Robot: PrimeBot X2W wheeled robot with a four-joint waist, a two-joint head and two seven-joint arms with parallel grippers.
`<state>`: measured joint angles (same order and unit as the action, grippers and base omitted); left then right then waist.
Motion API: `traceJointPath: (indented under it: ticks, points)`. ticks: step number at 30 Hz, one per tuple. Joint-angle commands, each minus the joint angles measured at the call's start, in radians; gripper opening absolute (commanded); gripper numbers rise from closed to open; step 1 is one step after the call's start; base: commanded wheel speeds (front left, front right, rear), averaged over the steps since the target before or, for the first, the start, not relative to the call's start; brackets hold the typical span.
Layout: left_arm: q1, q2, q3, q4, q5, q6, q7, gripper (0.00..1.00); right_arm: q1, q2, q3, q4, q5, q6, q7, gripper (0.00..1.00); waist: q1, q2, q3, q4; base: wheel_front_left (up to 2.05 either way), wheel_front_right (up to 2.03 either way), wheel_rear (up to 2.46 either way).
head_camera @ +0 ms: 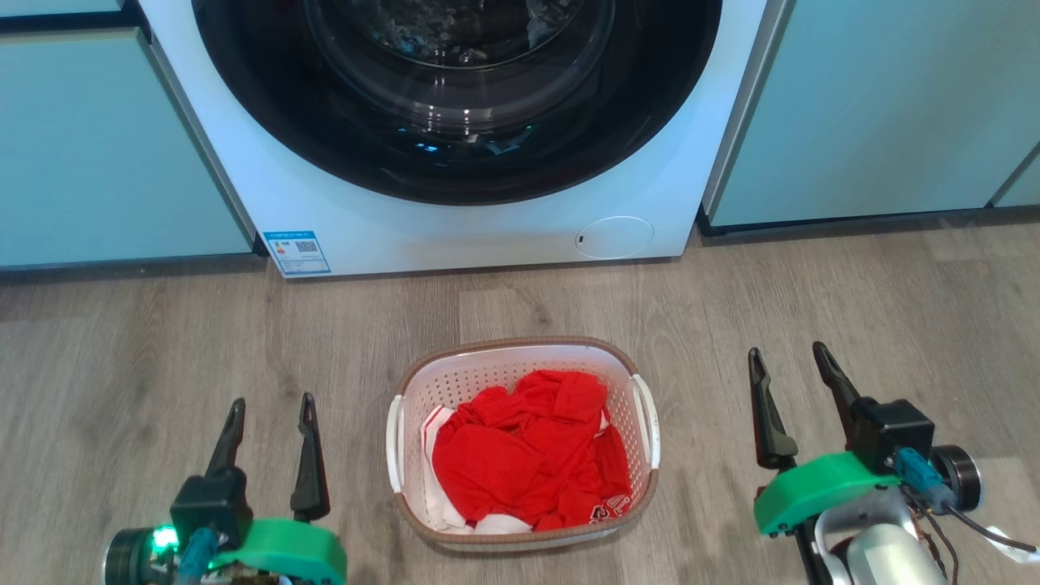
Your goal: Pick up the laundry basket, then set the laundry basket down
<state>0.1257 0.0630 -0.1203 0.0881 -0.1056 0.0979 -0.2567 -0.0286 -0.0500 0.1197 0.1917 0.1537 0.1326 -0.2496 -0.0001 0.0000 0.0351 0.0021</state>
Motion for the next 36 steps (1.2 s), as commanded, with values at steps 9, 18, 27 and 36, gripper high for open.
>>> traceJointPath:
  ticks: [9,18,27,36]
  points:
    - [-0.031,-0.005,0.044,-0.007,0.002,0.011,-0.005,1.00,-0.013,0.000,0.010,-0.024,0.009,-0.002,-0.012,1.00,0.0001,0.0000,0.000,-0.001,0.00,0.00,0.00]
    - [0.006,-0.005,0.003,0.083,-0.036,0.003,0.006,0.00,0.015,0.000,-0.005,0.056,0.039,0.000,0.007,0.00,0.0001,0.0000,-0.002,-0.001,0.00,0.00,0.00]
    - [-0.012,-0.001,0.016,0.090,-0.149,-0.014,0.030,0.00,0.007,-0.007,-0.014,0.057,0.151,0.000,0.027,0.00,0.0001,0.0000,-0.004,-0.001,0.00,0.00,0.00]
    - [-0.030,0.001,0.029,0.098,-0.260,-0.031,0.053,0.00,0.000,-0.012,-0.023,0.057,0.261,0.000,0.048,0.00,0.0001,0.0000,-0.006,-0.001,0.00,0.00,0.00]
